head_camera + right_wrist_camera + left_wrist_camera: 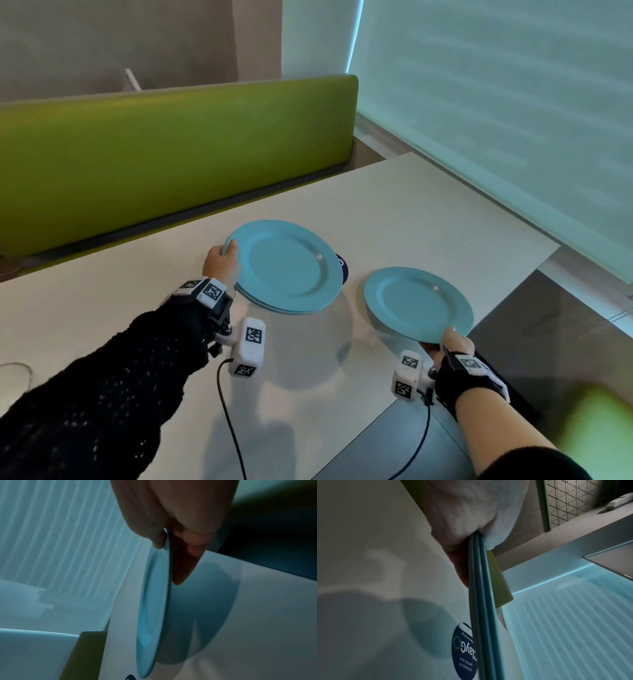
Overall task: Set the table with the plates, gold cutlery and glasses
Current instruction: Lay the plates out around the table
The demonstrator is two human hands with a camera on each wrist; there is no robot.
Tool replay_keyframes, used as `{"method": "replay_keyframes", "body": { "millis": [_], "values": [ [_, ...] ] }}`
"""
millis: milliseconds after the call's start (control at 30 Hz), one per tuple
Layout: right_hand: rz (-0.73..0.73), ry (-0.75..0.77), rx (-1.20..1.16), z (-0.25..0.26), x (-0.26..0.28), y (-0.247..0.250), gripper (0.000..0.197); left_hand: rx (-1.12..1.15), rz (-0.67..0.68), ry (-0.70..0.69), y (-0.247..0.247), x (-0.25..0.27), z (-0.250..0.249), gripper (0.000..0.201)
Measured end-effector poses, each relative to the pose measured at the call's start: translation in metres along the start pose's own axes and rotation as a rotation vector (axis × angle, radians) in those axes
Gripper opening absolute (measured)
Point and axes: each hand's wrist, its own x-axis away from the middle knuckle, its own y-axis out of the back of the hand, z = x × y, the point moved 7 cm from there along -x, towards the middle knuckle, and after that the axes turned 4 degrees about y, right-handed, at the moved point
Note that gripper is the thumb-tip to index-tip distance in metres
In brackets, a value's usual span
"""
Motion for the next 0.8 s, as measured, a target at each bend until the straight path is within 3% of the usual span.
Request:
{"method": "replay_keyframes", "body": {
  "millis": [500, 733, 800],
  "values": [
    [0.009, -0.067, 0.307, -0.015, -0.009, 0.007, 0.053, 0.039, 0.03, 0.005, -0.007, 0.011, -0.002, 0.044],
    [0.024, -0.038, 0.444, -0.012, -0.006, 0.007, 0.037, 0.061, 0.032, 0.014, -0.003, 0.018, 0.0, 0.043],
    [0.003, -0.048, 0.535, -0.01, -0.004, 0.007, 0.048, 0.067, 0.033, 0.013, -0.002, 0.019, 0.001, 0.042]
  ]
}}
